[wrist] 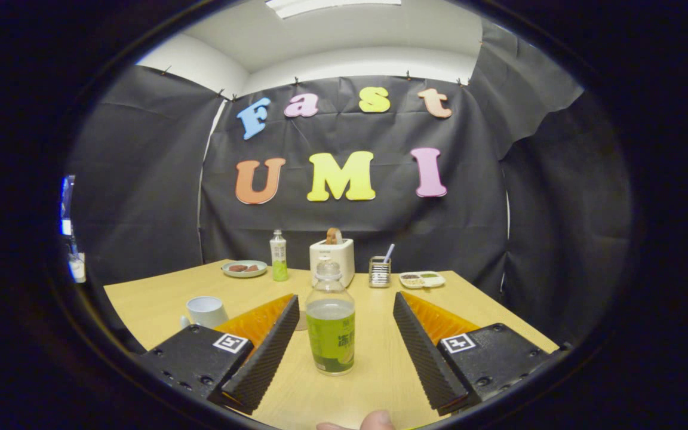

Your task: Take the bottle from table, then pour the juice into the cup, finally place the bottle on the coaster

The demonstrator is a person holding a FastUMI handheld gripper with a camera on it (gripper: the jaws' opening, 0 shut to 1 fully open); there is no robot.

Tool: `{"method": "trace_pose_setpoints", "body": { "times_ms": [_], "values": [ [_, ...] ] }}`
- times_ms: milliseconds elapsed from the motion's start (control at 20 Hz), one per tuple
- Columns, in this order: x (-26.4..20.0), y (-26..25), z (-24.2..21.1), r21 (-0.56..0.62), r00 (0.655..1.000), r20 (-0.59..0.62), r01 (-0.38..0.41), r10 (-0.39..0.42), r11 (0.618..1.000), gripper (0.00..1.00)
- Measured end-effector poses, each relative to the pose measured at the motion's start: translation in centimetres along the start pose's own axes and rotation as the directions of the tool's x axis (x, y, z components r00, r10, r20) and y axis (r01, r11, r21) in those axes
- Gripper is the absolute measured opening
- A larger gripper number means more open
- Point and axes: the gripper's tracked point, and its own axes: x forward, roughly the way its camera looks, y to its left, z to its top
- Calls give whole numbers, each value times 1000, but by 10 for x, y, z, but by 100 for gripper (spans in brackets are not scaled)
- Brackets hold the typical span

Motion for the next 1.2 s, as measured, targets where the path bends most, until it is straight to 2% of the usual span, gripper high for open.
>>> {"method": "trace_pose_setpoints", "body": {
  "times_ms": [200,400,600,800,900,1200],
  "values": [
    [18,7,-20,36,1000,-26,2,-1,999,100],
    [38,12,-47,56,993,-117,-2,9,998,100],
    [47,-2,-58,76,992,-123,52,-42,996,100],
    [58,1,-76,104,984,-180,29,-10,994,100],
    [64,1,-81,71,979,-202,27,-12,997,100],
    [82,10,-87,75,972,-235,8,10,997,100]
  ]
}}
